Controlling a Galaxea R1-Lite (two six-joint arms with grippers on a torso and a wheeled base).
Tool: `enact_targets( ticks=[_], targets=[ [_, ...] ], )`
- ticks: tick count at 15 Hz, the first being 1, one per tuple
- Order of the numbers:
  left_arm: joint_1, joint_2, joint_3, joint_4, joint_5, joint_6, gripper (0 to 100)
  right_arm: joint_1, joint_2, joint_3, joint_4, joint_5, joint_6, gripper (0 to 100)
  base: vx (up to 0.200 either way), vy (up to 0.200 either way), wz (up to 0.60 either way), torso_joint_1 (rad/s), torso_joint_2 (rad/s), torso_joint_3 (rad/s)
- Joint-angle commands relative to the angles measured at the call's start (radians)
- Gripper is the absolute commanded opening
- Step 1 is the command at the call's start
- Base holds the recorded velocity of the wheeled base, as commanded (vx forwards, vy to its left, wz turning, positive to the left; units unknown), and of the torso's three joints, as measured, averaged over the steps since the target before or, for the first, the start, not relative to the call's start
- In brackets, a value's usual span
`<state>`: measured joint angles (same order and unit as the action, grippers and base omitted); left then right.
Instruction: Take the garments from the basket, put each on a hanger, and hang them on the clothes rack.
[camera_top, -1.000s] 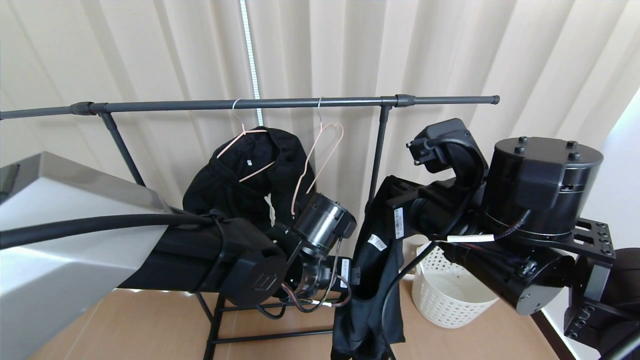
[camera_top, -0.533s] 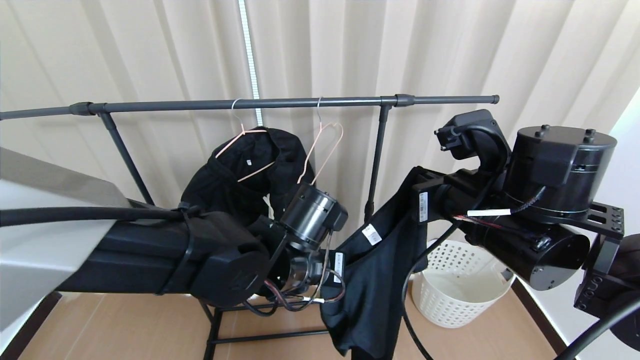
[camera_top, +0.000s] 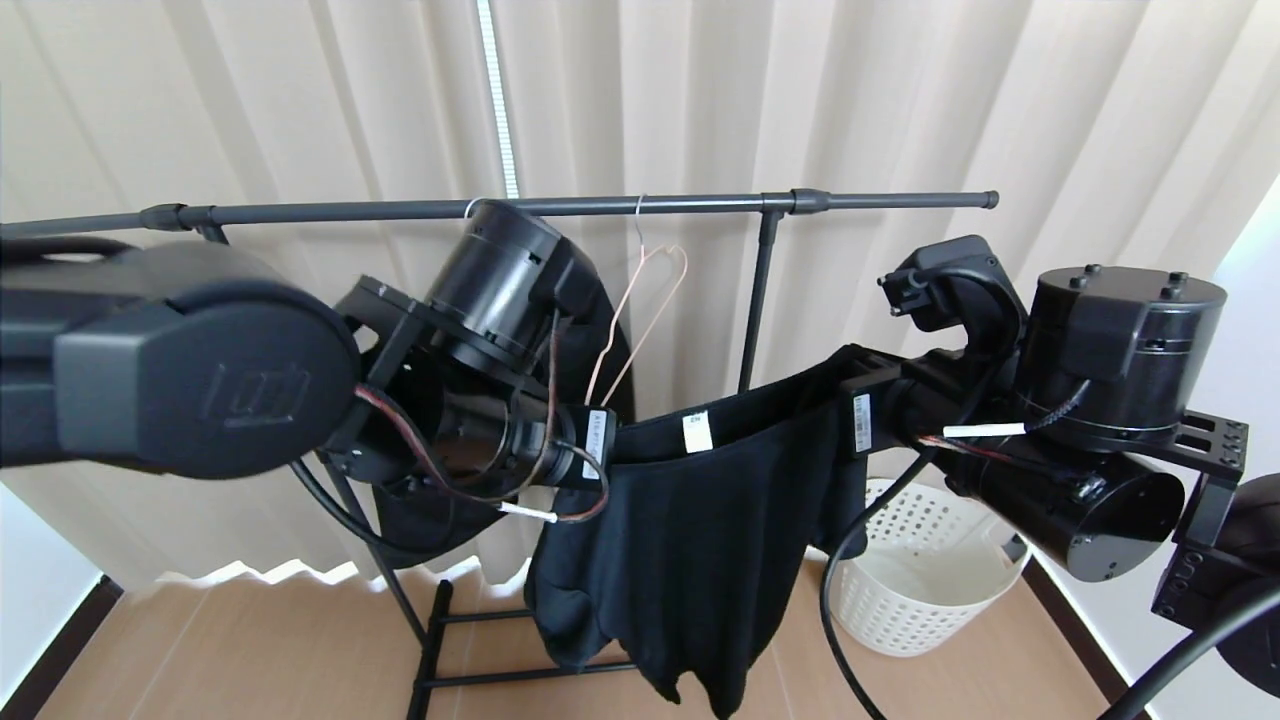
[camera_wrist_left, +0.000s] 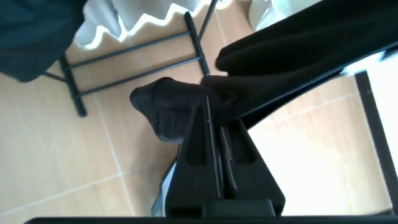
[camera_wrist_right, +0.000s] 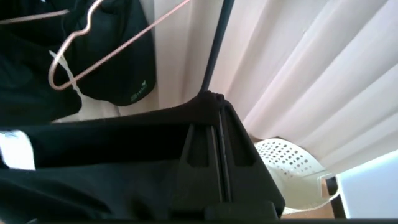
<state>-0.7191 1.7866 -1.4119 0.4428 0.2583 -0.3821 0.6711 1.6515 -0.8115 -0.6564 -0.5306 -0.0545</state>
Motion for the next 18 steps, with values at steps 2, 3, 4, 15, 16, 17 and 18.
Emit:
enact_targets(
  ticks=[2,3,4,15,16,17,18],
  targets=[
    [0.010,-0.027,-0.078,0.109,0.006,0.005,0,0.024,-0.016,-0.002,-0.005,0.017,-0.011,0,0.000,0.000,0.00,0.000,0.00,0.000],
    [0.010,-0.027,-0.067,0.113,0.012,0.003,0,0.025,-0.024,-0.006,0.000,0.021,-0.013,0,0.000,0.000,0.00,0.000,0.00,0.000],
    [0.012,-0.026,-0.042,0.111,0.045,0.005,0,0.027,-0.032,-0.015,0.003,0.023,-0.015,0,0.000,0.000,0.00,0.000,0.00,0.000],
    [0.015,0.146,-0.318,0.109,0.050,0.055,0,0.131,-0.302,0.000,0.466,0.127,-0.045,0,0.000,0.000,0.00,0.000,0.00,0.000],
    [0.017,0.168,-0.357,0.113,0.045,0.057,0,0.148,-0.325,-0.005,0.500,0.152,-0.045,0,0.000,0.000,0.00,0.000,0.00,0.000],
    [0.015,0.200,-0.398,0.114,0.044,0.058,0,0.168,-0.345,-0.009,0.520,0.189,-0.045,0,0.000,0.000,0.00,0.000,0.00,0.000],
    [0.014,0.220,-0.438,0.114,0.044,0.062,0,0.182,-0.355,-0.009,0.540,0.221,-0.044,0,0.000,0.000,0.00,0.000,0.00,0.000]
  ],
)
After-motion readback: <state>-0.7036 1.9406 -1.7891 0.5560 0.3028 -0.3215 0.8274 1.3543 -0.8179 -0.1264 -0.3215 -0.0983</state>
